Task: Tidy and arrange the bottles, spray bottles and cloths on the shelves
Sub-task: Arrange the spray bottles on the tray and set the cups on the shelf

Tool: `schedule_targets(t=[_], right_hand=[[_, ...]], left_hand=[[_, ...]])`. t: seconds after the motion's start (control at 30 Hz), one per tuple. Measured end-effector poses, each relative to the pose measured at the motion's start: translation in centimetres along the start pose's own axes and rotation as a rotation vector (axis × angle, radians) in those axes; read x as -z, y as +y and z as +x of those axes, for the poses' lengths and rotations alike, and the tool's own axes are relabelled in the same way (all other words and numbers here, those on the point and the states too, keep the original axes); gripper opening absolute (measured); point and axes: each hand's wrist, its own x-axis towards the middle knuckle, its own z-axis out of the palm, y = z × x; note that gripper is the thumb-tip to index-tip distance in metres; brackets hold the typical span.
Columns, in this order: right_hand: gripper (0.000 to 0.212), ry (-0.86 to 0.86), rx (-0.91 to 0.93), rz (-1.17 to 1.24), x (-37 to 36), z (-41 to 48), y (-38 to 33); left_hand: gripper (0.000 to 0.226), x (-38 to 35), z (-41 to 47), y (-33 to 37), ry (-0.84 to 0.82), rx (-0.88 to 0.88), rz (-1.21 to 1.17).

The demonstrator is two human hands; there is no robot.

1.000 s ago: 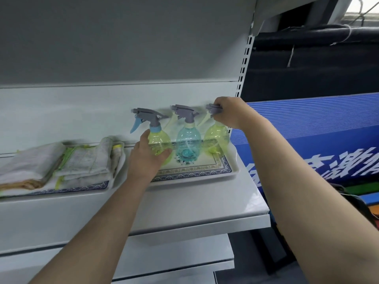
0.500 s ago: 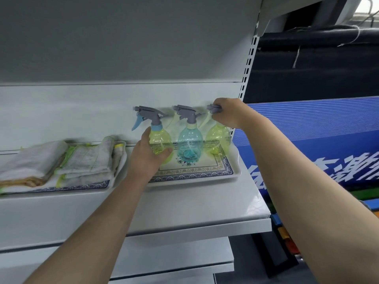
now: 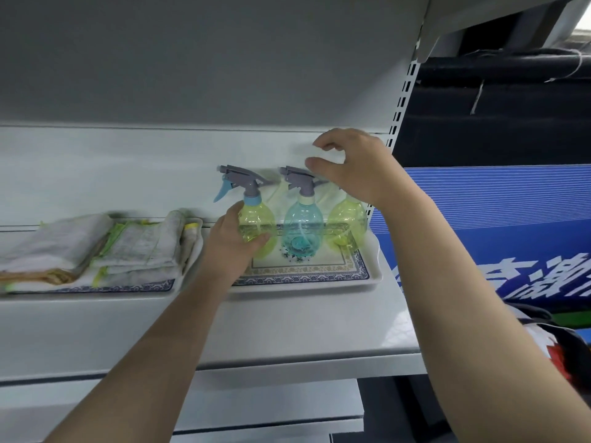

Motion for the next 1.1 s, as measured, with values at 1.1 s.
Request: schedule_targets(t=[1.1], right_hand=[[0.011, -0.047, -0.372, 0.55, -12.0, -20.2, -8.3]], left_hand=[[0.043, 8.2, -20.2, -2.4, 0.19, 0.042, -0.302]])
